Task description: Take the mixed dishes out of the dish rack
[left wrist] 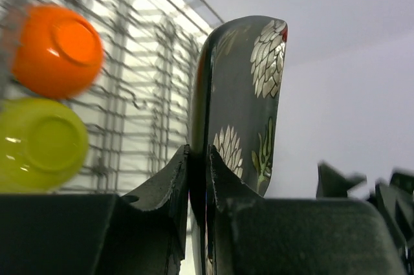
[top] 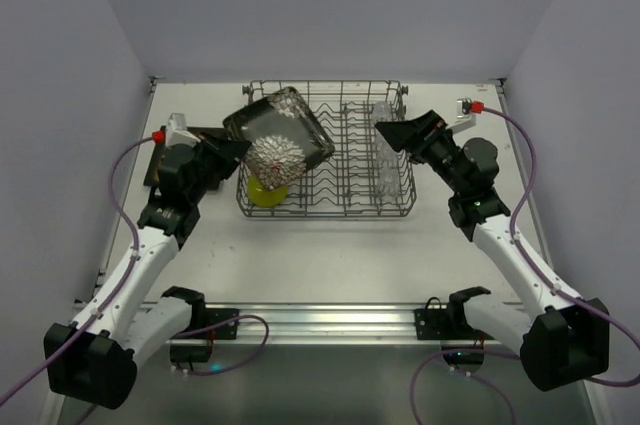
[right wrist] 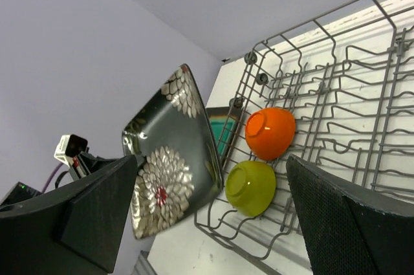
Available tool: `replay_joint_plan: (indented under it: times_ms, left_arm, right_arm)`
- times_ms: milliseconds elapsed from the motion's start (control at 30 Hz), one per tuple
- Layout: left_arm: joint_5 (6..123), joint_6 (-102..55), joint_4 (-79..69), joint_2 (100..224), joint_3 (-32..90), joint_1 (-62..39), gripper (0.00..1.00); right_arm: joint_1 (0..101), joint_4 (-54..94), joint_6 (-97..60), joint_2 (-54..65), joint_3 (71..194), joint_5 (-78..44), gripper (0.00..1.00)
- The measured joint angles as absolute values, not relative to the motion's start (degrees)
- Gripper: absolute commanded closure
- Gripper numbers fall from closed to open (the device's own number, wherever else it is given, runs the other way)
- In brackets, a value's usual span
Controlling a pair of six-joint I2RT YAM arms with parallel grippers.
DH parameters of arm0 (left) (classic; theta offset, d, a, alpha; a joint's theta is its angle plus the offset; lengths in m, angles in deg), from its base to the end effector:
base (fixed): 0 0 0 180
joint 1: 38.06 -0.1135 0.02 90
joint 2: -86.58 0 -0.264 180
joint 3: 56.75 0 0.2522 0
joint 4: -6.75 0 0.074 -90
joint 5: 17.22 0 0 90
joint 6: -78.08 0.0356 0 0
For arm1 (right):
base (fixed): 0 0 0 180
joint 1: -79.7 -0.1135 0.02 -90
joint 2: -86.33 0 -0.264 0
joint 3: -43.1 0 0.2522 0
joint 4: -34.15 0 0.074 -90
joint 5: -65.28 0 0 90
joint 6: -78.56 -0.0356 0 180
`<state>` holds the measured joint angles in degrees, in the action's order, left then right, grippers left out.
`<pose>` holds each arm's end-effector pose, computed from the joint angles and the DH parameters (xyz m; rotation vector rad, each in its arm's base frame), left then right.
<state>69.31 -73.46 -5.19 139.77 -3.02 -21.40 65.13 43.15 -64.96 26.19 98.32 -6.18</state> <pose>0.2115 -0.0655 0.3056 -0.6781 1.7648 -1.0200 0.2365 0.0732 0.3285 0.2692 1.6028 1.1789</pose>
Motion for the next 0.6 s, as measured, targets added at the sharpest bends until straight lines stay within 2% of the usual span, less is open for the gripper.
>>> replay_joint_plan:
  times_ms: [333,600]
  left_arm:
    - [68.59,-80.26,-7.05,146.02,0.41,-50.03,1.0]
    - [73.55,-83.58,-6.04,151.55,-1.38,-56.87,1.0]
  right_arm:
    - [65.53,40.42,-62.92,34.54,95.98,-8.84,0.01]
    - [65.59,38.38,-62.03,42.3,92.94,-9.24,0.01]
